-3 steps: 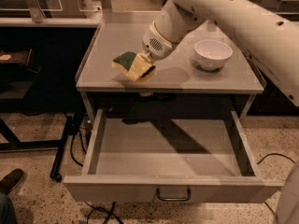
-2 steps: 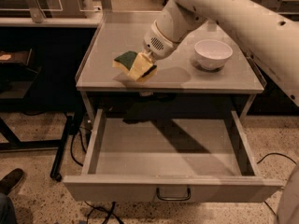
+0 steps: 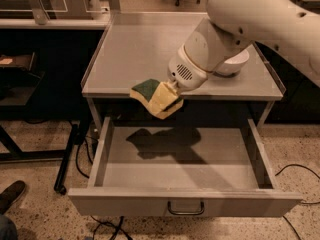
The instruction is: Place sponge into top drawer
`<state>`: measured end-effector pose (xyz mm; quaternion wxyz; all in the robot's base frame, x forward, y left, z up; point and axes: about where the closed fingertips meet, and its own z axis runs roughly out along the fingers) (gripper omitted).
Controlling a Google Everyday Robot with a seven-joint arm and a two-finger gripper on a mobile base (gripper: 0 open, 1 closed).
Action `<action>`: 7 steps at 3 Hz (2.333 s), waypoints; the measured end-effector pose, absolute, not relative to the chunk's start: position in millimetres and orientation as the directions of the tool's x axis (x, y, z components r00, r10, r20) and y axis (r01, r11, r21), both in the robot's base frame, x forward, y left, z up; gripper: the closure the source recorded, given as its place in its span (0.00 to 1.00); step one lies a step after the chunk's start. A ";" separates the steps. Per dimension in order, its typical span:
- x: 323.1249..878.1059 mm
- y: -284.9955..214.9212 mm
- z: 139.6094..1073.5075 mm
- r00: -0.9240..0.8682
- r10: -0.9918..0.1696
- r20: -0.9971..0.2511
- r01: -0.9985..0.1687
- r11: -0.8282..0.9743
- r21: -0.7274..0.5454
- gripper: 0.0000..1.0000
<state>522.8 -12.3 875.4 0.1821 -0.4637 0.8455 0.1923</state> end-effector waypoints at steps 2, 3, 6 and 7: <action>510.4 -0.4 852.2 -0.549 -0.668 -0.503 -0.830 0.510 0.228 1.00; 479.8 13.9 809.1 -0.644 -0.553 -0.529 -0.760 0.544 0.356 1.00; 480.1 -3.0 737.4 -0.774 -0.355 -0.524 -0.606 0.656 0.450 1.00; 481.4 -12.9 702.6 -0.817 -0.284 -0.502 -0.536 0.695 0.479 1.00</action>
Offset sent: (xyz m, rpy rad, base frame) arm -0.0327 0.0284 -0.0663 0.1674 0.1417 -0.0888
